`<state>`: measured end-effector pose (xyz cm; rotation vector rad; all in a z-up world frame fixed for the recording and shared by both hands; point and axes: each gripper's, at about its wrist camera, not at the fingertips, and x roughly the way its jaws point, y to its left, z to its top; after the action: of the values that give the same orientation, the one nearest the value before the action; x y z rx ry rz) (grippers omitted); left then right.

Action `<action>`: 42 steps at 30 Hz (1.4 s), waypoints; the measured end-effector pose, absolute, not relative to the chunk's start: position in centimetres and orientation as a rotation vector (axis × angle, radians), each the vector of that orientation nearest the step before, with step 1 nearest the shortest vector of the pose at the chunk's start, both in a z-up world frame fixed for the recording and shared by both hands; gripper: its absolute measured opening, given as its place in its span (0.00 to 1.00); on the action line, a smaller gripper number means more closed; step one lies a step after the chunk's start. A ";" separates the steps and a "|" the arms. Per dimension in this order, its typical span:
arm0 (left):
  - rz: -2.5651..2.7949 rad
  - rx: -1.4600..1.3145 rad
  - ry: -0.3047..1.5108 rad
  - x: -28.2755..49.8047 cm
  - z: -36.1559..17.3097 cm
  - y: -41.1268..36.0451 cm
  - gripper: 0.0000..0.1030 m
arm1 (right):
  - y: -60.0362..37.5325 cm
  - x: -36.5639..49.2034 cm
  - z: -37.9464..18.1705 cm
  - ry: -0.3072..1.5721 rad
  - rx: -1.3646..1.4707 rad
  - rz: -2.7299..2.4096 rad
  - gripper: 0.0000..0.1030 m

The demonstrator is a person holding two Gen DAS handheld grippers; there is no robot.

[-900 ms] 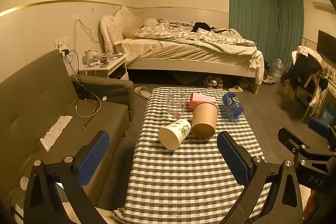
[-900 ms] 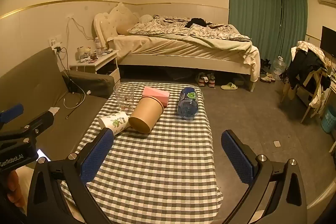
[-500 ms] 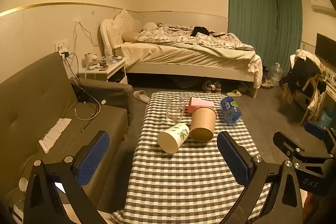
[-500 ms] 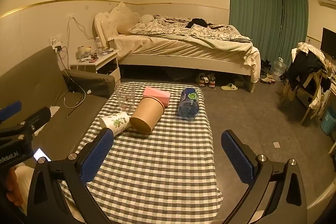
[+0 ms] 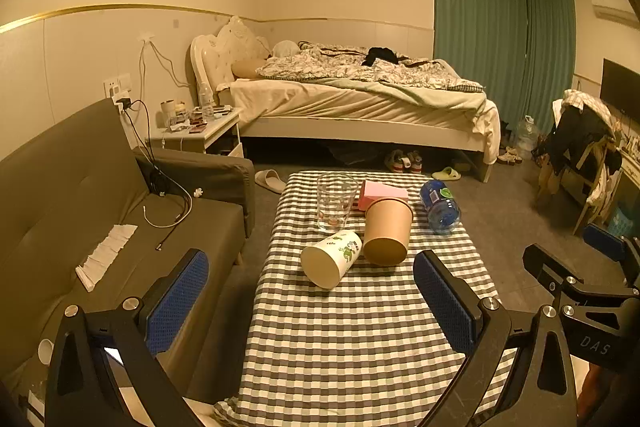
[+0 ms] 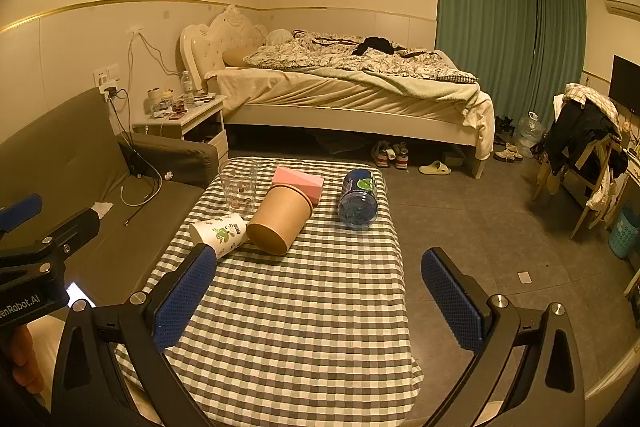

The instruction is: Flip cup upside down

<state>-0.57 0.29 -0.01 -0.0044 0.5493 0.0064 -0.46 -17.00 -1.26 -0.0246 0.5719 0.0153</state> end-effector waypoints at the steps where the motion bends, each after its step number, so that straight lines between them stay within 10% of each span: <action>1: 0.006 -0.003 0.550 -0.6 -0.1 0.3 1.00 | -17.0 -0.5 -1.3 0.571 -0.025 0.014 1.00; 42: -0.003 0.007 0.572 -0.6 -0.6 -0.1 1.00 | -17.4 -0.6 -1.5 0.586 -0.022 -0.001 1.00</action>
<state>-0.60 -0.08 -0.64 0.0065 0.5716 -0.0027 -0.64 -17.44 -1.53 -0.0221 0.5857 -0.0013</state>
